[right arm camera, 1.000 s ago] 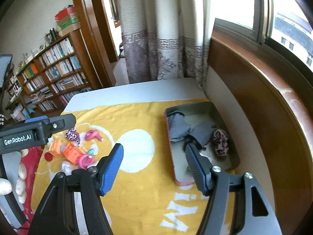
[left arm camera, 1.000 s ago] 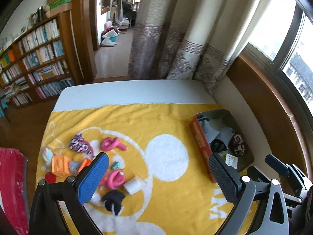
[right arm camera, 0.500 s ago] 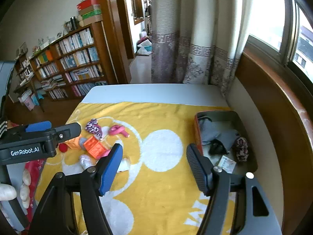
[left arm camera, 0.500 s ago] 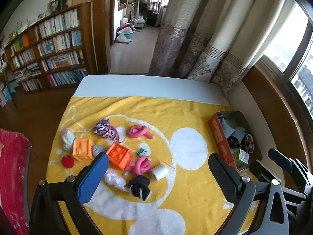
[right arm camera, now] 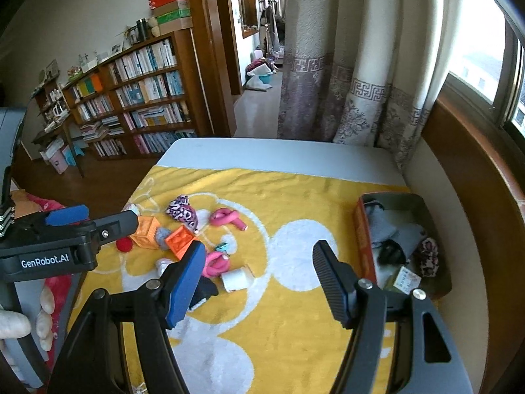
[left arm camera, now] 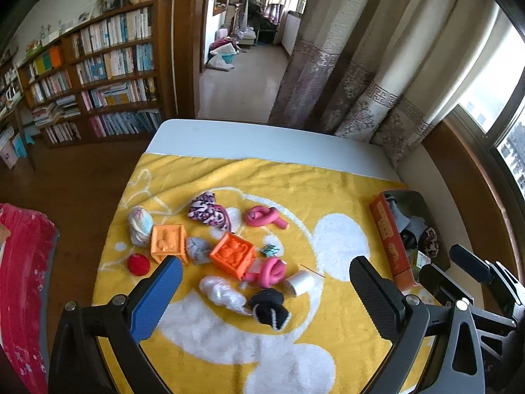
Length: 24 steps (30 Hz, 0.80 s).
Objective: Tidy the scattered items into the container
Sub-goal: 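Move both tools back over the remaining toys on the rug, then grasp the orange rubber block with the left tool while the right tool grasps the black sock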
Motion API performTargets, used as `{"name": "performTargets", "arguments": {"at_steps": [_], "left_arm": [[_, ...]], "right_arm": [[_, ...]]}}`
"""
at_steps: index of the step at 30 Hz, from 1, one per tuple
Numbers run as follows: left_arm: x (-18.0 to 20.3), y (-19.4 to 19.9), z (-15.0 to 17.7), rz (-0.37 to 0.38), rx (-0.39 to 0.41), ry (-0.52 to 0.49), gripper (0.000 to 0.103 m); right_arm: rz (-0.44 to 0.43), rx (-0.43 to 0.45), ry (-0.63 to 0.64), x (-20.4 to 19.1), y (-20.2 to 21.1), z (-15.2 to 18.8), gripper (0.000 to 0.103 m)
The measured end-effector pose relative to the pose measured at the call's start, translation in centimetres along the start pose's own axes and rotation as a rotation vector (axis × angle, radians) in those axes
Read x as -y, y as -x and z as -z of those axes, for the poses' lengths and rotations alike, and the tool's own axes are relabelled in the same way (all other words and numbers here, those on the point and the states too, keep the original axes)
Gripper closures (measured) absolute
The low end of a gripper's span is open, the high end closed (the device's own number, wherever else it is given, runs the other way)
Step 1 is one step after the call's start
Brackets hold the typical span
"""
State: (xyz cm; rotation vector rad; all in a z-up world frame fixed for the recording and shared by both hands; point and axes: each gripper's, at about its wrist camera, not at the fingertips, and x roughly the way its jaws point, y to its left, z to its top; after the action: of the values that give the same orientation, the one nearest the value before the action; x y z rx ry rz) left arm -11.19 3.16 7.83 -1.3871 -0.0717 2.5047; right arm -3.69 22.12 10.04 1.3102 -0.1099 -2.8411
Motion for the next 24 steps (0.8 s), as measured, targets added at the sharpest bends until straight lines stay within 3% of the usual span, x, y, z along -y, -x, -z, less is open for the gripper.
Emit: {"name": "performTargets", "arguments": {"at_steps": [15,24], "left_arm": [[-7.5,-2.9,1.0,-0.042,-0.083,0.08,0.0],[-10.9,-5.9,1.9,-0.029,-0.166,0.094,0.0]], "right_arm": [[-0.147,-0.186,-0.074,-2.7,-7.5,2.3,0.031],[-0.138,-0.331,-0.105,-4.6,-12.7,5.4,0.031]]}}
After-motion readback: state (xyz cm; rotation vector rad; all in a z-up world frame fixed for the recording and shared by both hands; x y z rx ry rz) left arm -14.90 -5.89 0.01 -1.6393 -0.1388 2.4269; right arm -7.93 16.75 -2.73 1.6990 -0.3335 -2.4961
